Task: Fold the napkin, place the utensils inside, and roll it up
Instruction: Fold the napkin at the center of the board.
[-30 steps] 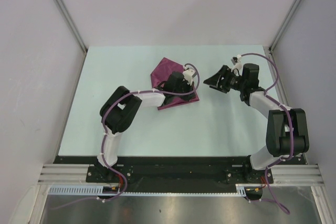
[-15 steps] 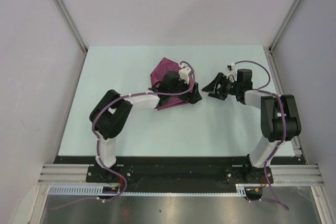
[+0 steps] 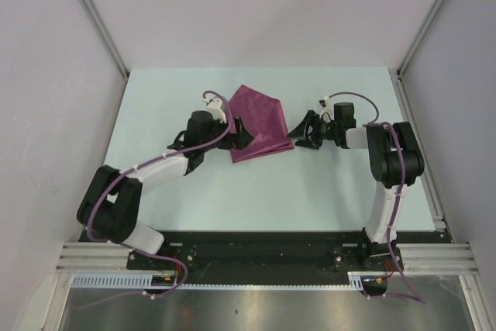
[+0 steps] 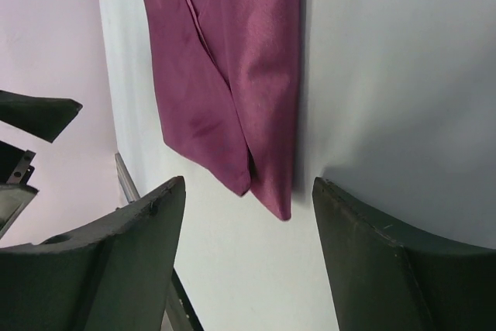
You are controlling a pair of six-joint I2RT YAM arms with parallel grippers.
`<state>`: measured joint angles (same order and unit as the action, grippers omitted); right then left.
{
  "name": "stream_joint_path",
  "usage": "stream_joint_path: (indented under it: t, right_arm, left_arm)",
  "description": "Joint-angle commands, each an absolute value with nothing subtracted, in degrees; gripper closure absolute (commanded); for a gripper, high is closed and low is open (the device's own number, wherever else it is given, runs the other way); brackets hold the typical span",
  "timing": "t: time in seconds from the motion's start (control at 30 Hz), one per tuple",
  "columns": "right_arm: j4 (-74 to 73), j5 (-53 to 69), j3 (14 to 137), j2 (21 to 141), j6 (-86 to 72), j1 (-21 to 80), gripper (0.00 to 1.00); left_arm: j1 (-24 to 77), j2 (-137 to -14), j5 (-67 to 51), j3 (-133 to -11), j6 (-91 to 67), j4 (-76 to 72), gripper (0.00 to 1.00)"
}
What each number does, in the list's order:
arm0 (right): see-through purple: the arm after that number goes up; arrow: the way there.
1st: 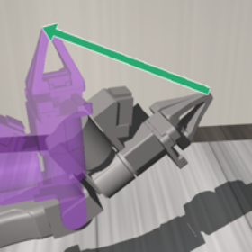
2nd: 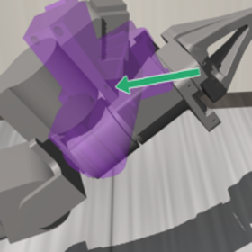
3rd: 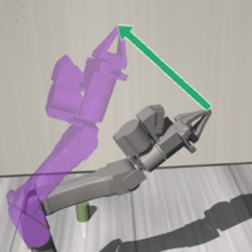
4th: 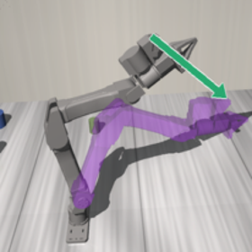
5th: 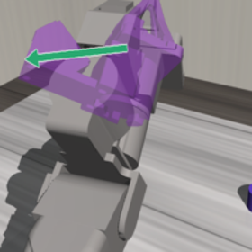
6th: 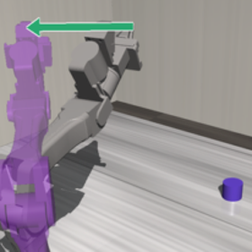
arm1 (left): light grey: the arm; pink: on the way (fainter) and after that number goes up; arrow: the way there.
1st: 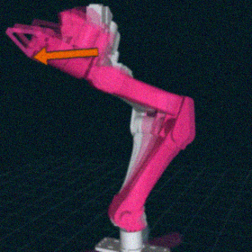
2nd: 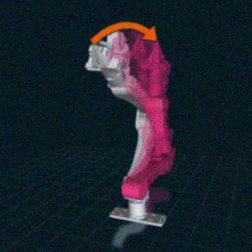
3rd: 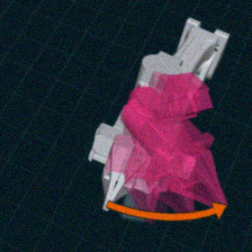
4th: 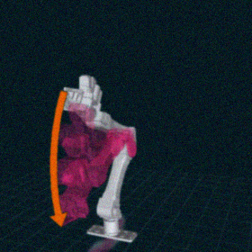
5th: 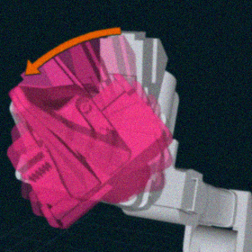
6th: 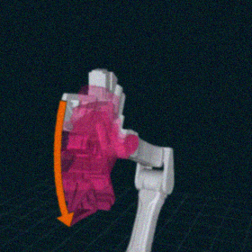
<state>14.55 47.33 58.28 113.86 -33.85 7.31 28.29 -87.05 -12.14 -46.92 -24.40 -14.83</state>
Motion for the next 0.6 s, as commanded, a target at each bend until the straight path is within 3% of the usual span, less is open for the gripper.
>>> stream_joint_path:
  t: [0.0, 0.23, 0.57]
  right_arm:
    - [16.9, 48.3, 61.2, 116.5, -34.2, 8.1, 0.29]
    - [12.9, 46.9, 61.7, 117.2, -31.9, 9.0, 0.38]
    - [11.0, 46.2, 62.0, 118.2, -30.8, 10.0, 0.60]
  left_arm:
    - [25.0, -81.1, -11.3, -43.2, -26.5, -14.6, 0.00]
    - [20.8, -77.3, -11.2, -41.2, -26.8, -13.2, 0.00]
    - [18.9, -74.7, -11.4, -39.3, -27.0, -13.0, 0.00]
